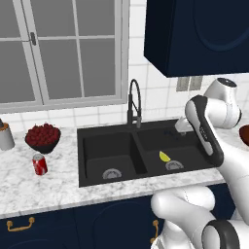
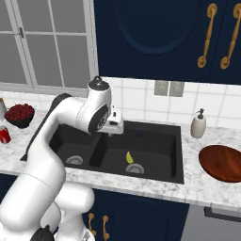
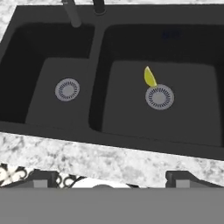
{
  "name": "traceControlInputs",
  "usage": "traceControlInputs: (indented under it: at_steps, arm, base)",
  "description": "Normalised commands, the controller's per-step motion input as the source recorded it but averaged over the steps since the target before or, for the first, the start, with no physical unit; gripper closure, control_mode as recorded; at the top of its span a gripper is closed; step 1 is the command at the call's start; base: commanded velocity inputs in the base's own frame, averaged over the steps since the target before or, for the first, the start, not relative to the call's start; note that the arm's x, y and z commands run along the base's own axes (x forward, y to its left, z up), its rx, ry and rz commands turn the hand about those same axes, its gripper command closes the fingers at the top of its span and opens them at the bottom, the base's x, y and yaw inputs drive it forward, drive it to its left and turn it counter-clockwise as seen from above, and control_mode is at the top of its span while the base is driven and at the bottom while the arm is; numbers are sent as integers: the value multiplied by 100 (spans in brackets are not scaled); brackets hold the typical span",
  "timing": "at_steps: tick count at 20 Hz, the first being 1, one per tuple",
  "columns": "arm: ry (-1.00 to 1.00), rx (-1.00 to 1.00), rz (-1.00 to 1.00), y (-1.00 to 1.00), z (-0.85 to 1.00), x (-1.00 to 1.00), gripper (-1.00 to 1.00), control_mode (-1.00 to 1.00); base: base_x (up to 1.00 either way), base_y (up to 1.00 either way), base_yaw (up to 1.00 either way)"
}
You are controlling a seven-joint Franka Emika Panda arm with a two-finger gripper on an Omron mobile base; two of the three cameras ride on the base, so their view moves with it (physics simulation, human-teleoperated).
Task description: Pick the lemon wedge from the sink and place it in the bowl. Then pick the bowl and place it in the microwave. Then close the microwave door and press the start button.
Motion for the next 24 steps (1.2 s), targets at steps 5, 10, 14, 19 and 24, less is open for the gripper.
traceControlInputs:
  at_steps: [5, 10, 14, 19, 24]
  arm:
    - [0, 2, 0, -53, -78, 31, -100, -100]
    - [1, 1, 0, -25, -50, 41, -100, -100]
    - [5, 0, 0, -1, -41, 42, -100, -100]
    - [0, 0, 0, -12, -27, 30, -100, -100]
    - [0, 0, 0, -2, -37, 22, -100, -100]
  base:
    - [0, 0, 0]
    - [0, 0, 0]
    - [0, 0, 0]
    - [0, 0, 0]
    - [0, 0, 0]
